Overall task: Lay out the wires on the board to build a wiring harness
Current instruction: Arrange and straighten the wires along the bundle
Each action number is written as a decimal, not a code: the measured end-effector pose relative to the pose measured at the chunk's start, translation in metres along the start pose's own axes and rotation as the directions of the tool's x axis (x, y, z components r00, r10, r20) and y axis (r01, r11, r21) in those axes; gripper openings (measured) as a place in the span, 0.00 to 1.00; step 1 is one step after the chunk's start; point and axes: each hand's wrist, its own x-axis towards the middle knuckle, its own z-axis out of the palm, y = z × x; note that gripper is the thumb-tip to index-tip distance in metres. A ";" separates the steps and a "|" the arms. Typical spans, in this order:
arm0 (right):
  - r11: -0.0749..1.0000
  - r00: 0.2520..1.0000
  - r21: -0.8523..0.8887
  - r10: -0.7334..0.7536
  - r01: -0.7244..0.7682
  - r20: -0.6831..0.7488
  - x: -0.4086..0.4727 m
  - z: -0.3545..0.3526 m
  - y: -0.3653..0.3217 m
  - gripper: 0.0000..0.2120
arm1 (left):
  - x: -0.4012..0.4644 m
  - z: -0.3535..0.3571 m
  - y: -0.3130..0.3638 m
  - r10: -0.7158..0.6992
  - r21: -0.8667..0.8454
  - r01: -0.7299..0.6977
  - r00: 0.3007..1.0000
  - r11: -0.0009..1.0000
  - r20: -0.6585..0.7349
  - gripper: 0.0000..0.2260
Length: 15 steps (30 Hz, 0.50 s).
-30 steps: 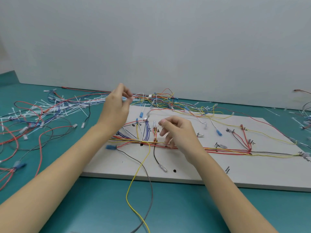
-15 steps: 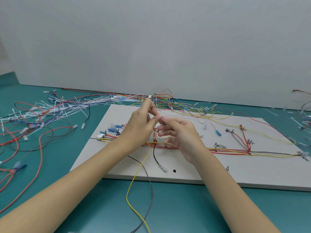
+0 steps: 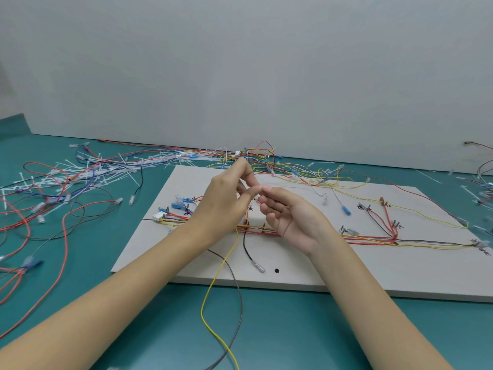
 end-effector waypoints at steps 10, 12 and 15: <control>0.958 0.935 -0.072 -0.286 0.277 -0.209 0.001 -0.007 -0.010 0.05 | 0.007 -0.006 -0.004 -0.393 -0.385 0.387 0.917 0.838 0.066 0.12; 0.955 0.932 -0.059 -0.296 0.290 -0.208 0.001 -0.007 -0.010 0.05 | 0.008 -0.007 -0.003 -0.464 -0.456 0.481 0.872 0.749 0.156 0.08; 0.951 0.929 -0.066 -0.309 0.302 -0.204 0.002 -0.007 -0.009 0.05 | 0.008 -0.007 -0.003 -0.473 -0.458 0.534 0.845 0.711 0.251 0.04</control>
